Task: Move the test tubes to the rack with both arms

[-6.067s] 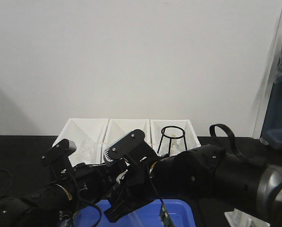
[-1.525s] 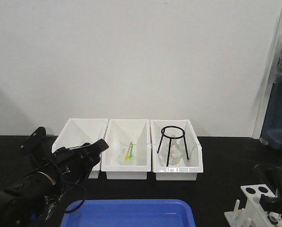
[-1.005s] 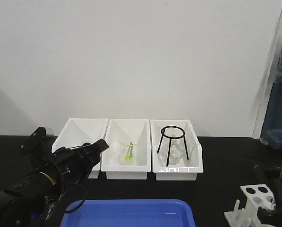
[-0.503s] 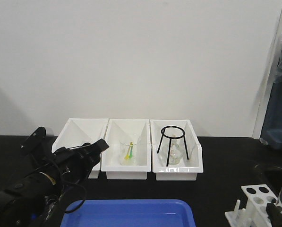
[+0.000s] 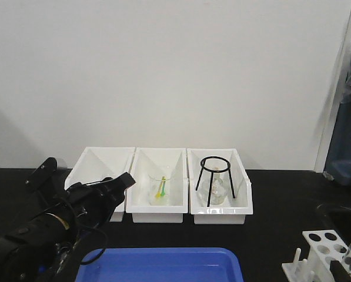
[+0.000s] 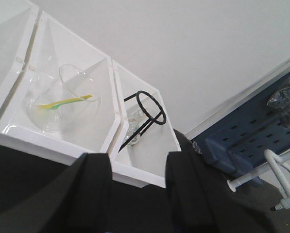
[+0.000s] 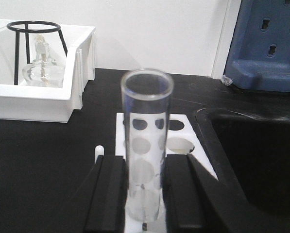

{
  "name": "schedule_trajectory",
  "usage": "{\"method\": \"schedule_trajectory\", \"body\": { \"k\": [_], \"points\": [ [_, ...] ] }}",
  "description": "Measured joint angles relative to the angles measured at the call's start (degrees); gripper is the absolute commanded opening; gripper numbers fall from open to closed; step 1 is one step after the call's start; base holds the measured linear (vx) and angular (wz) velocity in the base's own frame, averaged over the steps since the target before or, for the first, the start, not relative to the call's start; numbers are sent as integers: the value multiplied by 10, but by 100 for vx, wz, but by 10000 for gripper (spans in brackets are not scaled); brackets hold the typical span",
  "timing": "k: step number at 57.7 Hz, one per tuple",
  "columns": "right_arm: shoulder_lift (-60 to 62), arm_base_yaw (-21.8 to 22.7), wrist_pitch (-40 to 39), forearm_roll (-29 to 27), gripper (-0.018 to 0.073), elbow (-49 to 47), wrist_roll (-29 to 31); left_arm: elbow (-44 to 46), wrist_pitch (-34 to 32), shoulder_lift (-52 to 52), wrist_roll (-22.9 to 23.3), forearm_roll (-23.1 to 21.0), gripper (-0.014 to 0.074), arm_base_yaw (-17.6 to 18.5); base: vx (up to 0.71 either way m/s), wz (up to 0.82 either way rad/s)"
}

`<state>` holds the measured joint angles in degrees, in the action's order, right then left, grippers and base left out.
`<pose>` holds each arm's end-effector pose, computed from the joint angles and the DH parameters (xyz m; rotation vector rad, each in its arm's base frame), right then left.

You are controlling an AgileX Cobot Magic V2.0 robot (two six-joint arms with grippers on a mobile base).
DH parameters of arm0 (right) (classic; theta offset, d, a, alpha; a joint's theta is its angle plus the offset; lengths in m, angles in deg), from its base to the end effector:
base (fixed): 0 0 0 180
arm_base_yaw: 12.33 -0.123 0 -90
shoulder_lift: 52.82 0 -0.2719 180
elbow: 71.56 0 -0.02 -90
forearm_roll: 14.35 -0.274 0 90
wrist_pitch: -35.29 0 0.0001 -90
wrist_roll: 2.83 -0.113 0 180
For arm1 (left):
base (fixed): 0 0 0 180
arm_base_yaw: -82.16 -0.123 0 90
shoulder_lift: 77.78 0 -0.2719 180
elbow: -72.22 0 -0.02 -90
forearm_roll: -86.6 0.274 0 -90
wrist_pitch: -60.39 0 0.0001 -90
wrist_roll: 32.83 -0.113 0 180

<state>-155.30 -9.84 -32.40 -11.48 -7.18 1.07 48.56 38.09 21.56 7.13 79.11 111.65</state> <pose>0.2519 -0.0057 0.1081 -0.0719 1.7299 -0.0561 0.3471 -0.1899 0.2375 -0.3180 1.8268 -0.9110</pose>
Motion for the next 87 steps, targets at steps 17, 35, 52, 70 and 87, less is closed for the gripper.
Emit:
{"method": "schedule_trajectory", "body": {
  "k": [17, 35, 52, 70, 87],
  "points": [
    [0, 0, 21, -3, 579, 2, -9, 0, 0, 0, 0, 0, 411, 0, 0, 0],
    [157, 0, 55, -9, 566, -5, -18, 0, 0, 0, 0, 0, 411, 0, 0, 0],
    [410, 0, 447, -8, 566, -166, -18, 0, -37, -1, -35, 23, 402, 0, 0, 0],
    [506, 0, 600, -7, 566, -210, -18, 0, -95, -124, -231, 115, 260, 0, 0, 0],
    [508, 0, 603, -7, 566, -210, -18, 1, 123, -281, -292, 111, 76, 0, 0, 0]
  ]
}}
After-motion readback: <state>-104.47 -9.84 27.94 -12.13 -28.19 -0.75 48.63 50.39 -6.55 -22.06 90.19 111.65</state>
